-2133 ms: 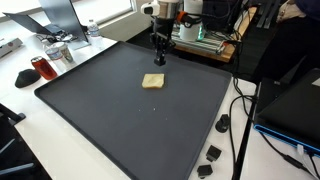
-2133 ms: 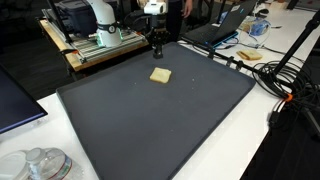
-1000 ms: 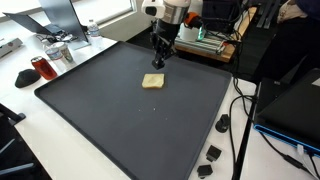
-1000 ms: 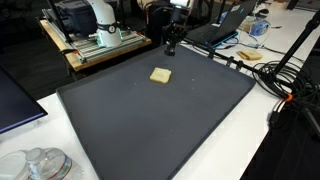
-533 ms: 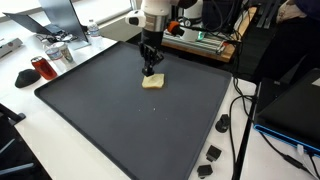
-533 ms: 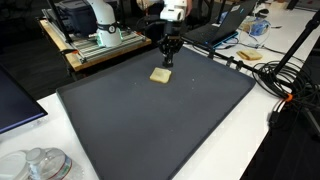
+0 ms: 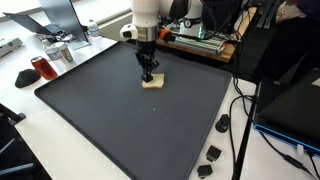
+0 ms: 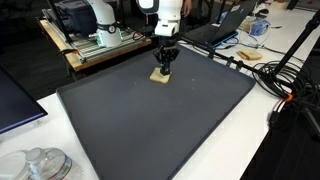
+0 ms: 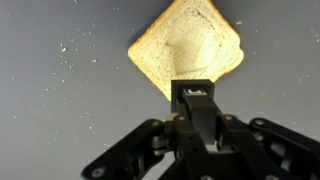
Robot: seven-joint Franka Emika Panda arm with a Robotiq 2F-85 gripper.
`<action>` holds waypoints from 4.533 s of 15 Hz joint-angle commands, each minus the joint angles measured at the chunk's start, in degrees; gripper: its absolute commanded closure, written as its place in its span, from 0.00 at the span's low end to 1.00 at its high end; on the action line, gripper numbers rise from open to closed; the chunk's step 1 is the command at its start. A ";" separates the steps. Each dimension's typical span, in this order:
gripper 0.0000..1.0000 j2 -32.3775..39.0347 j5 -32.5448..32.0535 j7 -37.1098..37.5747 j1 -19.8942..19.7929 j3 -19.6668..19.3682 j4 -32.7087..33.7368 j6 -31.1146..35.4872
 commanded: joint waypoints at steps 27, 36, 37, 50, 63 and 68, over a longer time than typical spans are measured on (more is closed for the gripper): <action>0.95 13.28 13.34 -18.06 -1.78 0.03 14.76 -11.98; 0.95 17.90 18.66 -23.04 -4.06 1.96 16.29 -11.41; 0.95 18.20 18.25 -22.25 -3.62 1.58 16.82 -11.85; 0.95 13.73 15.67 -19.92 -2.58 -0.54 17.19 -15.40; 0.95 23.11 15.41 -14.64 -1.47 -1.60 26.64 -19.19; 0.95 24.48 15.81 -14.33 -1.66 -1.49 28.25 -20.20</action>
